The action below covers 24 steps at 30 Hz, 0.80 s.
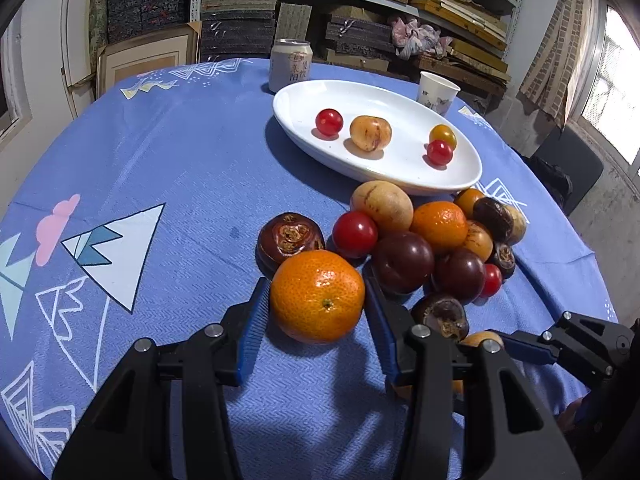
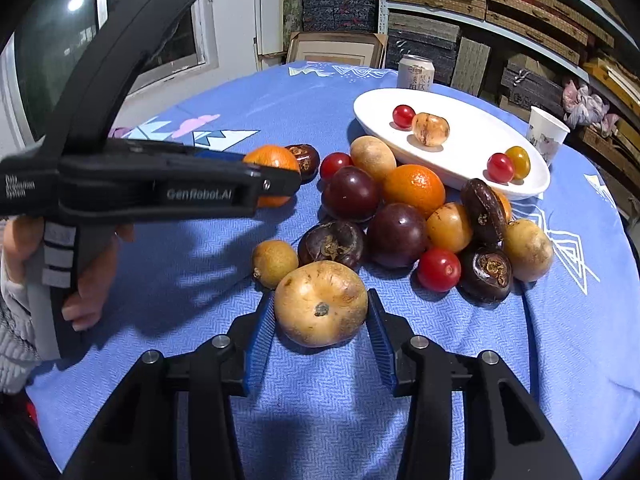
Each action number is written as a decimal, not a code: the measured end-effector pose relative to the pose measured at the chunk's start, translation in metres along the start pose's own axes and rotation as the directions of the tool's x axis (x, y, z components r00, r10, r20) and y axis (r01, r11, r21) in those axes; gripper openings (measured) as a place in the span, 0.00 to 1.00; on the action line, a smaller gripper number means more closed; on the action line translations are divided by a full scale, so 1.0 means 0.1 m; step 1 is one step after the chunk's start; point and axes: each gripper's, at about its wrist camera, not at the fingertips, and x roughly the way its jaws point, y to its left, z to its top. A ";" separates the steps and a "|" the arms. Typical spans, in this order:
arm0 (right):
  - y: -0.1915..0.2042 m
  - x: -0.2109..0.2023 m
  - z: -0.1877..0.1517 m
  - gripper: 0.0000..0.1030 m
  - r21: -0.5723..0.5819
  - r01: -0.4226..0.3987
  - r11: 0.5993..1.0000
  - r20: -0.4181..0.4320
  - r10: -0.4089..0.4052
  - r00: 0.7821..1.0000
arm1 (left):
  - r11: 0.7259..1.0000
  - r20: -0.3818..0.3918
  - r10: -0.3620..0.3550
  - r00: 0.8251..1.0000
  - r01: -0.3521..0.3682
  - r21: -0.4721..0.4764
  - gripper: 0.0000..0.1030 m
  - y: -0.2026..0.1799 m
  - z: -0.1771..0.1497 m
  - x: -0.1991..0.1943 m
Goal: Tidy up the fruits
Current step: 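Grasp a pale round fruit with the right tool while the left tool grasps a mandarin, then place the mandarin and pale fruit on the white plate, opening both tools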
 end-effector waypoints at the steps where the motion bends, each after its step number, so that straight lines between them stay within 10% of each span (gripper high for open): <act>1: -0.02 -0.01 0.01 0.44 0.006 -0.001 1.000 0.004 0.001 1.000 | 1.000 0.003 -0.001 1.000 0.001 0.004 0.45 -0.01 0.00 0.00; 8: -0.33 -0.35 0.10 0.44 0.107 0.002 0.994 0.128 -0.016 0.992 | 1.000 0.082 -0.010 0.997 0.012 -0.026 0.45 0.03 0.10 -0.19; 15: -1.06 -0.53 0.83 0.44 0.234 0.075 0.969 0.186 -0.120 0.975 | 0.999 0.121 0.021 0.992 -0.025 0.031 0.45 -0.15 0.89 -0.15; 24: -1.69 0.28 1.45 0.44 0.357 0.039 0.933 0.104 -0.081 0.991 | 1.000 0.098 -0.005 0.995 0.008 -0.023 0.45 -0.17 1.61 0.51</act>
